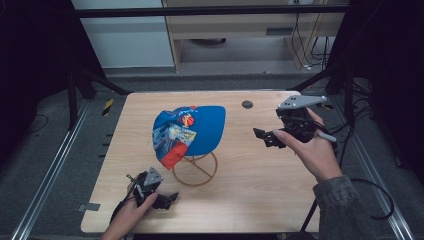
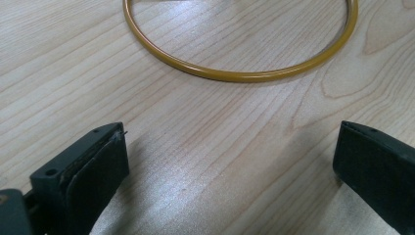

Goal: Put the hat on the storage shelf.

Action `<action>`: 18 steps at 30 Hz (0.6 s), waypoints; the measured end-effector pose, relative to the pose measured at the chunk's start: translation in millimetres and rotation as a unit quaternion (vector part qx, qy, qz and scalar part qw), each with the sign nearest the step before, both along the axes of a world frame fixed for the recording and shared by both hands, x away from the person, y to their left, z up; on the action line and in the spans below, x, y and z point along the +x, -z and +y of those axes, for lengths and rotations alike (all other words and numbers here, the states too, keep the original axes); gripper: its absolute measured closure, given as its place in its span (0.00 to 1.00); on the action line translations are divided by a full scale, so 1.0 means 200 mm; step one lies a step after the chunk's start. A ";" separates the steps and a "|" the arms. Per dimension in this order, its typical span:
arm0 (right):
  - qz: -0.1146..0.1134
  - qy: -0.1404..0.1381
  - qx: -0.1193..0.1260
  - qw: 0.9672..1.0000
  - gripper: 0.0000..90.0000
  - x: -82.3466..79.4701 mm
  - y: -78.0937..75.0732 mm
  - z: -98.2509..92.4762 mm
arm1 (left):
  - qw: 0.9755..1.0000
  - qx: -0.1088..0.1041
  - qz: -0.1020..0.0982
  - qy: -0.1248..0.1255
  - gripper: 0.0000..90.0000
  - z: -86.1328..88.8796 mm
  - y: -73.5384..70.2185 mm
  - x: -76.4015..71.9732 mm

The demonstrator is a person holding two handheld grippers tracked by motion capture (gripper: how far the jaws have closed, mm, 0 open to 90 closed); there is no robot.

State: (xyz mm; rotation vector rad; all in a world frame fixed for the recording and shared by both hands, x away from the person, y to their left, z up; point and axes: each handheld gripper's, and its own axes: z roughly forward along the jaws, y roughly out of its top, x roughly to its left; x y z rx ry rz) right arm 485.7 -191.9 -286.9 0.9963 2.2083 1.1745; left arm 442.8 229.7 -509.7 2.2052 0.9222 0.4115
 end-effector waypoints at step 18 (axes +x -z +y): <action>0.026 0.021 -0.027 0.999 0.13 -0.02 0.42 -0.06 | 1.000 0.000 0.000 0.000 0.00 0.00 0.00 0.00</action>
